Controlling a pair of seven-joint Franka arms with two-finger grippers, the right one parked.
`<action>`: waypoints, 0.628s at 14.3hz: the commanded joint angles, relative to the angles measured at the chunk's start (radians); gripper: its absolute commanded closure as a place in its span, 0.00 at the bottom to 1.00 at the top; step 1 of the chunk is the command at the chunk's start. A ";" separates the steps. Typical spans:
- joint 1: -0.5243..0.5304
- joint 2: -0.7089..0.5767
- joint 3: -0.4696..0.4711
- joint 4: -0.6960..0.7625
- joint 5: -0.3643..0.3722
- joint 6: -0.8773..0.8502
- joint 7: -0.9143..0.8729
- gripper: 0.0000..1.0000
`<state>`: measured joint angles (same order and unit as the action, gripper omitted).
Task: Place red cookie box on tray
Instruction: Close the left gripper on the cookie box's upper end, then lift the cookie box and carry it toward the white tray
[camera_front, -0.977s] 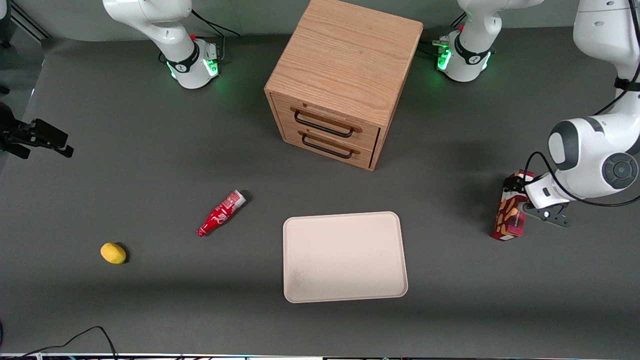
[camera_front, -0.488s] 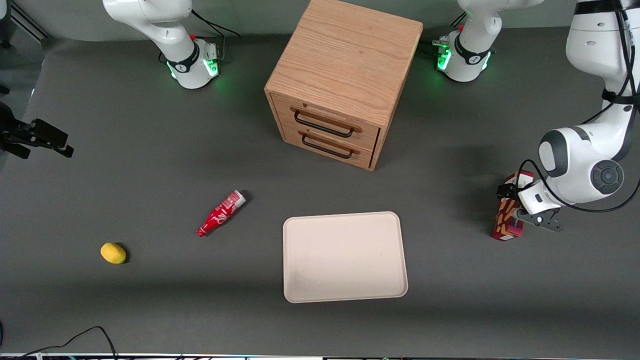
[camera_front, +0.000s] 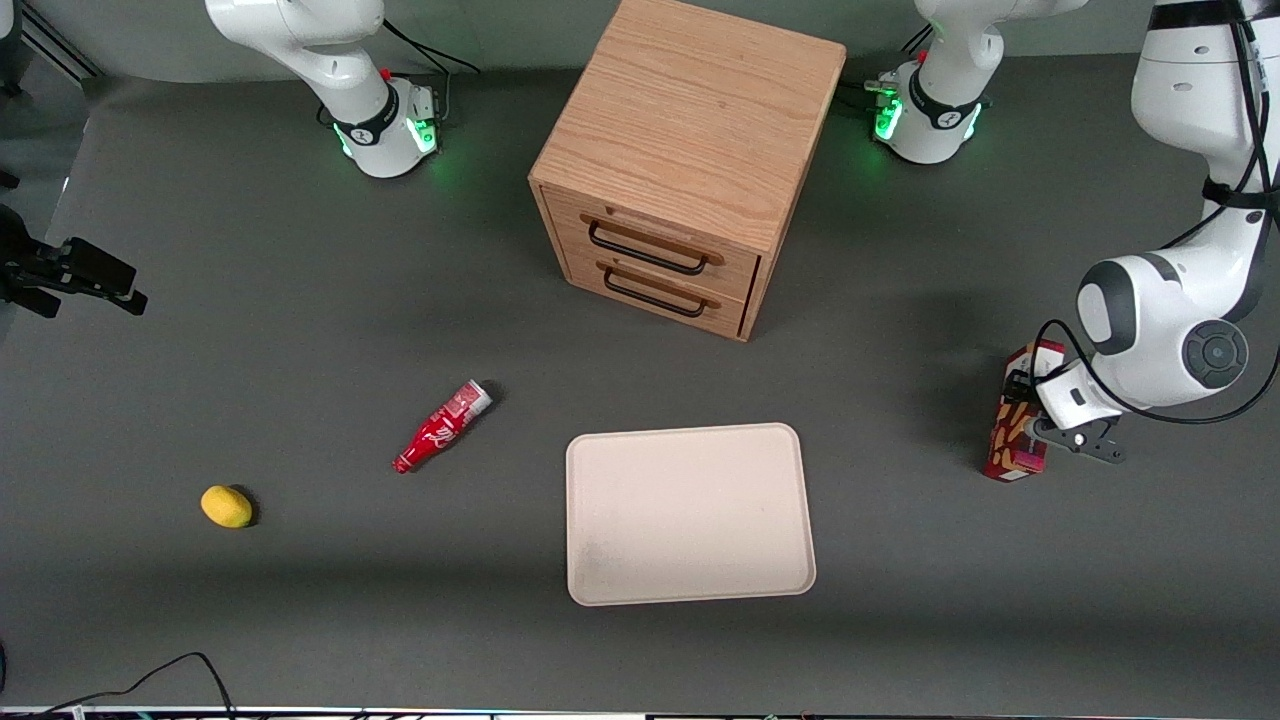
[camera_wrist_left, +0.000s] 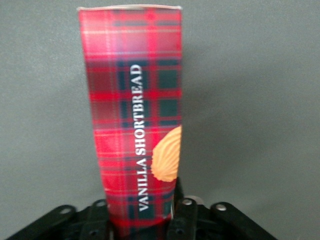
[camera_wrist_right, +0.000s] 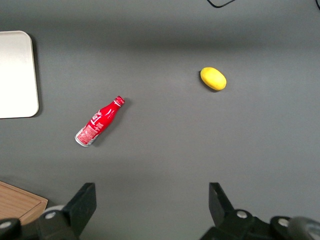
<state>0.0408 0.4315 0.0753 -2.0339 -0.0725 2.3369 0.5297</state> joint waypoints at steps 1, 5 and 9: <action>0.001 -0.004 0.000 -0.005 -0.020 0.009 0.026 1.00; 0.002 -0.031 0.007 0.018 -0.021 -0.031 0.047 1.00; 0.002 -0.075 0.021 0.225 -0.021 -0.353 0.030 1.00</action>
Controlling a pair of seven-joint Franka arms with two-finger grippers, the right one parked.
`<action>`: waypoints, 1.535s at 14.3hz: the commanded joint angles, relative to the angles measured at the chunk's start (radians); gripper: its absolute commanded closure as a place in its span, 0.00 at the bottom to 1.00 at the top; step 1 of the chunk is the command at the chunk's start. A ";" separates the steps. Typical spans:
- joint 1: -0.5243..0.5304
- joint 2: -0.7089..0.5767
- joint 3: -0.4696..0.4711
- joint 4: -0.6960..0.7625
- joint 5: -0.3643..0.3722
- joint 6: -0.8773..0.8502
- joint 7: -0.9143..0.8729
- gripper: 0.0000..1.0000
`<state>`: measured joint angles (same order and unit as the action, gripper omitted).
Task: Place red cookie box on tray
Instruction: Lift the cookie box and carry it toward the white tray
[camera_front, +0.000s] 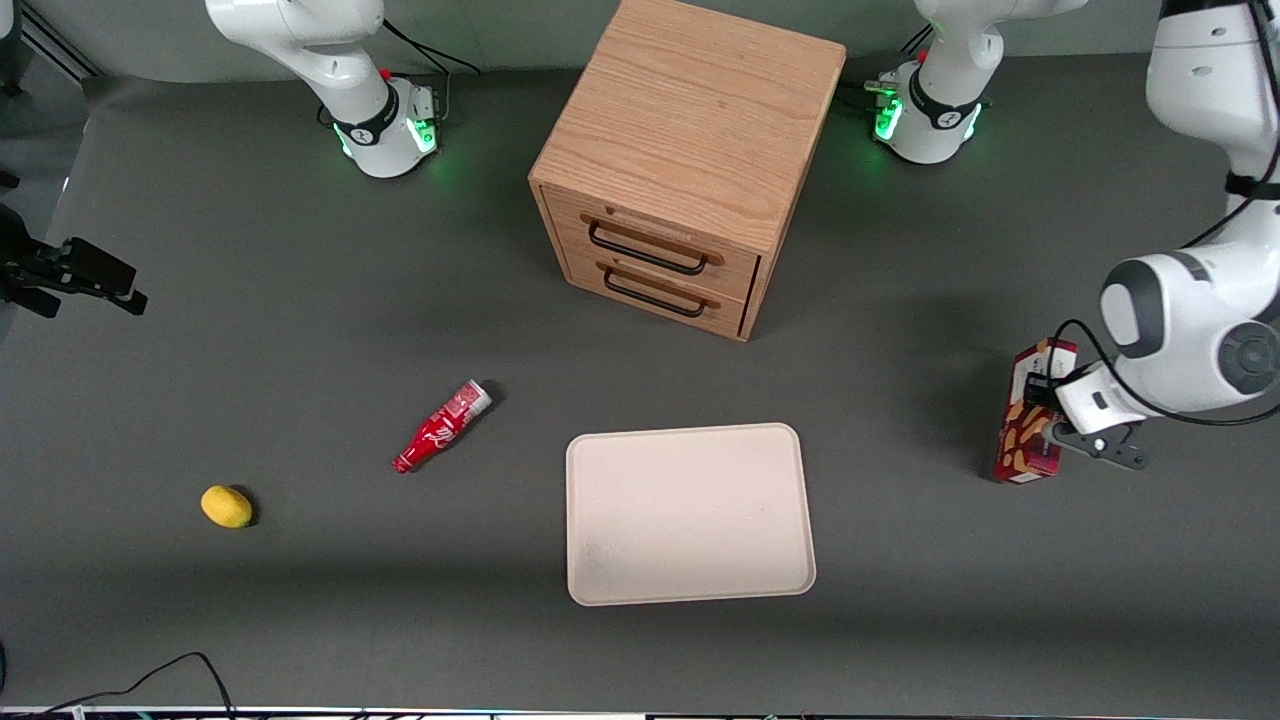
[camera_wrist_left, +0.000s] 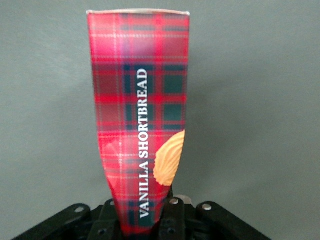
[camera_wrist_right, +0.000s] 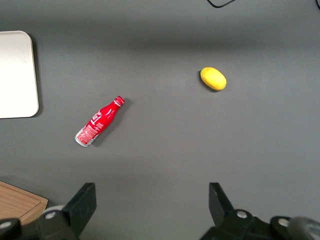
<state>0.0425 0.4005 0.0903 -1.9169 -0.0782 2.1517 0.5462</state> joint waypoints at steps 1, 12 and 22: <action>0.000 -0.061 0.006 0.169 -0.015 -0.253 0.006 1.00; -0.020 -0.111 -0.308 0.575 -0.008 -0.672 -0.742 1.00; -0.233 0.279 -0.386 0.562 0.153 -0.078 -1.084 1.00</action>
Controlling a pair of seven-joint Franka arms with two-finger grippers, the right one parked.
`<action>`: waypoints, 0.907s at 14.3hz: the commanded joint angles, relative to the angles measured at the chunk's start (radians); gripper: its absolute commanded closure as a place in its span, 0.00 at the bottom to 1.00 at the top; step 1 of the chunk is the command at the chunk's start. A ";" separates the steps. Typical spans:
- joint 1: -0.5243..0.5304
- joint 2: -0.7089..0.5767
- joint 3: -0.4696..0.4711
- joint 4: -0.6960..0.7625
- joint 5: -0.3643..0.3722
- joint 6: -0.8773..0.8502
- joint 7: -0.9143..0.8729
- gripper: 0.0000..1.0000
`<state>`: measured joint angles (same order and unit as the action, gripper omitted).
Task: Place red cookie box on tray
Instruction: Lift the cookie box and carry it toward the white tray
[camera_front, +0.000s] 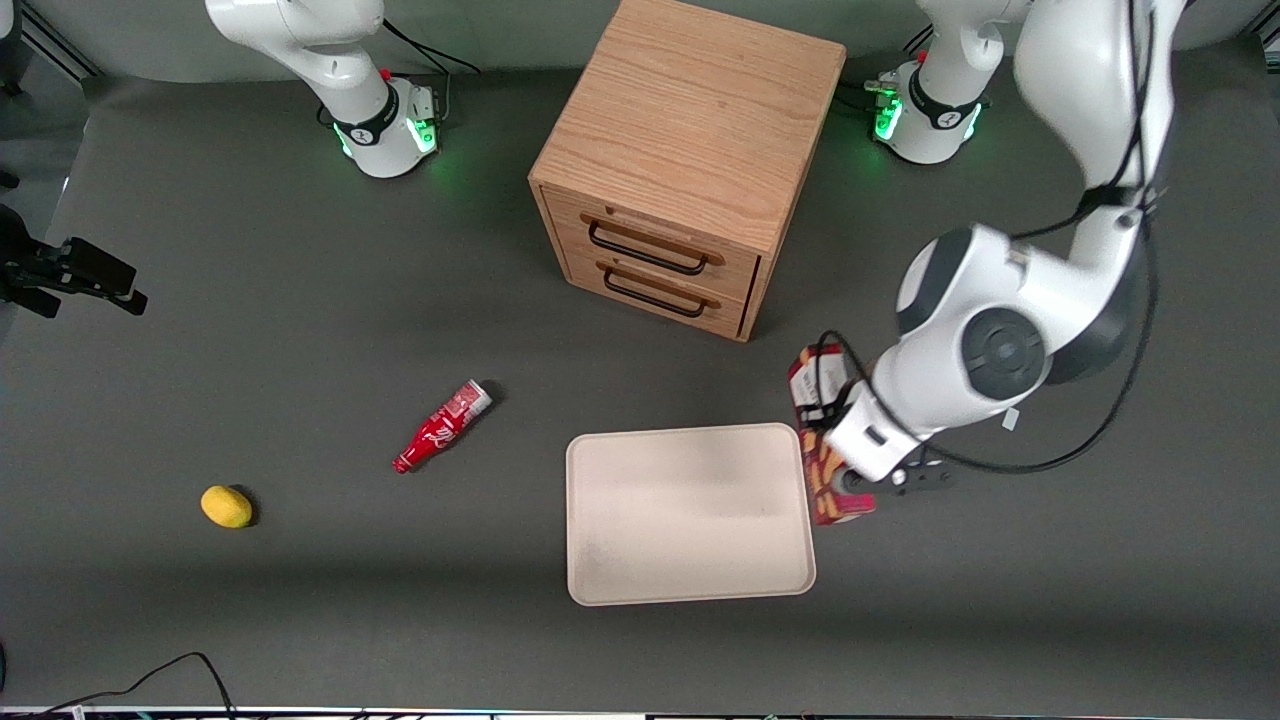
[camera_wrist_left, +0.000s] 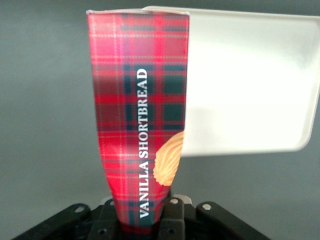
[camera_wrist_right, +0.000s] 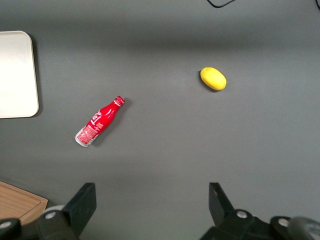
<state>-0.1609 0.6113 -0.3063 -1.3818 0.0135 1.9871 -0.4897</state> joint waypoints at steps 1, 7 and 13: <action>-0.048 0.102 0.012 0.027 0.121 0.123 -0.097 1.00; -0.062 0.202 0.012 0.027 0.229 0.246 -0.184 1.00; -0.062 0.223 0.012 0.027 0.272 0.253 -0.182 0.11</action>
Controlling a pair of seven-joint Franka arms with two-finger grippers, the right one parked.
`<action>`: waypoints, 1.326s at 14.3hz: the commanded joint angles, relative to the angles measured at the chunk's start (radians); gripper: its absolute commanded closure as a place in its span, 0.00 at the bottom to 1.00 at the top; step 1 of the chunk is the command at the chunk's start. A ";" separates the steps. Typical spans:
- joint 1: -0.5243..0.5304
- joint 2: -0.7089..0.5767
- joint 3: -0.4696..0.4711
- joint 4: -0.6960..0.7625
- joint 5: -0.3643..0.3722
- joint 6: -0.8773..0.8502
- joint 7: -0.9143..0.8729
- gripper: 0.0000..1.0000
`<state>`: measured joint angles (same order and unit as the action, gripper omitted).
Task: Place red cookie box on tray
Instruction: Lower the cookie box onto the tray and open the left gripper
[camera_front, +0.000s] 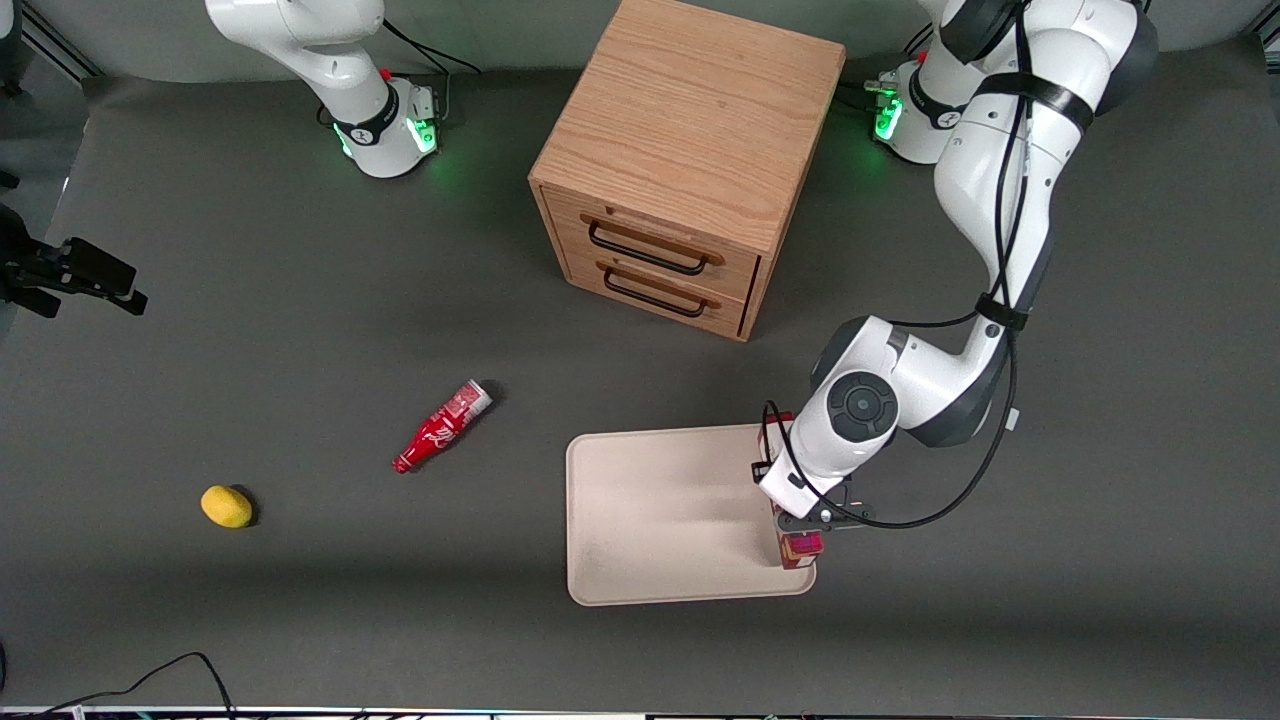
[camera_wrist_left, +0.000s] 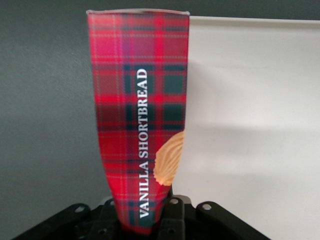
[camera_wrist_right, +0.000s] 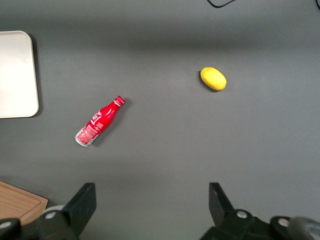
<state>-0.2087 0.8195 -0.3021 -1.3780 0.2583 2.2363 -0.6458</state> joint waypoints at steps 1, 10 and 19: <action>-0.014 0.015 0.008 0.023 0.027 0.014 -0.031 0.00; 0.014 -0.058 -0.002 0.027 0.002 -0.032 -0.032 0.00; 0.129 -0.414 0.003 0.025 -0.137 -0.473 0.065 0.00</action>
<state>-0.1236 0.5025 -0.3024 -1.3187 0.1728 1.8535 -0.6473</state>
